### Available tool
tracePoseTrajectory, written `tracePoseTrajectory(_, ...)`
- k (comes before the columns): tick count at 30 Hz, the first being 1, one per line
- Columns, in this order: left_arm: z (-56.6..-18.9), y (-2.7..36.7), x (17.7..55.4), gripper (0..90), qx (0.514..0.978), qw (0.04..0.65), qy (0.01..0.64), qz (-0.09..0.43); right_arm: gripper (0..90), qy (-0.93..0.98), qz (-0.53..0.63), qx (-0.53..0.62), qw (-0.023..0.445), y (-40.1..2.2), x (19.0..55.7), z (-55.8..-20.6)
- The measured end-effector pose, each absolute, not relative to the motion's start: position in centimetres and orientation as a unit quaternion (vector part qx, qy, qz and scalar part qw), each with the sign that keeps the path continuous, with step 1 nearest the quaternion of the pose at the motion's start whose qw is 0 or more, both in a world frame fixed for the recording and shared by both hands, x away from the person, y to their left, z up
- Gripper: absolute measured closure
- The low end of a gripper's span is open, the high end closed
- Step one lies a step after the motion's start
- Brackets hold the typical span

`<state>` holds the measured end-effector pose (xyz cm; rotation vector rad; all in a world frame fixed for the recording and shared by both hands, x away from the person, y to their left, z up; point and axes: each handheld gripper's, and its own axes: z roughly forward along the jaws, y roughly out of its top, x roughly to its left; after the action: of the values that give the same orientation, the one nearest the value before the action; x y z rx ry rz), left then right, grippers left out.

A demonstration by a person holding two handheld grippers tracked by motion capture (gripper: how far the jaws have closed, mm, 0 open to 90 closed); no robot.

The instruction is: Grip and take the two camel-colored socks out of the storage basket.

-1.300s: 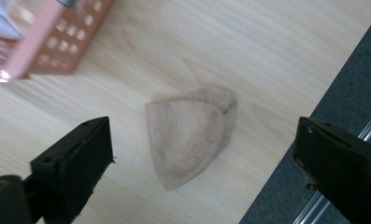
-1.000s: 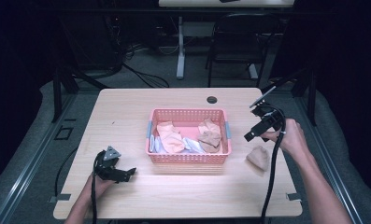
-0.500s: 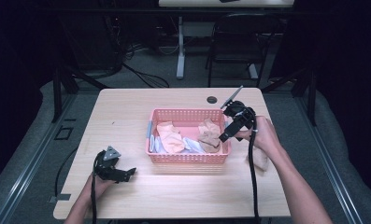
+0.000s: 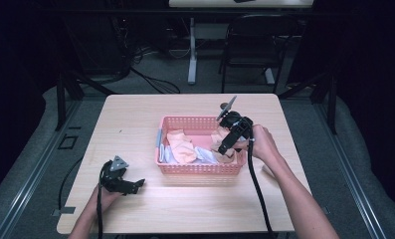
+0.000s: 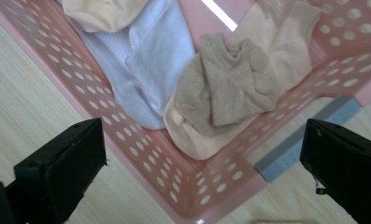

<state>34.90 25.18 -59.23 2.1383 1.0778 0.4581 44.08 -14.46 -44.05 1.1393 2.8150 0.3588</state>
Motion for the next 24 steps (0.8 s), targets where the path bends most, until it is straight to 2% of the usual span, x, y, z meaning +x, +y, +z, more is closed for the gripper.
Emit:
tracePoseTrajectory(9, -59.2, 25.2, 34.9, 0.3, 0.824, 0.345, 0.415, 0.176, 2.1, 0.921, 0.1, 0.376, 0.014, -13.2, 45.4, -47.2)
tracePoseTrajectory(24, -59.2, 25.2, 34.9, 0.3, 0.824, 0.345, 0.414, 0.176, 20.9, 0.905, 0.117, 0.407, 0.023, -13.3, 46.4, -50.2)
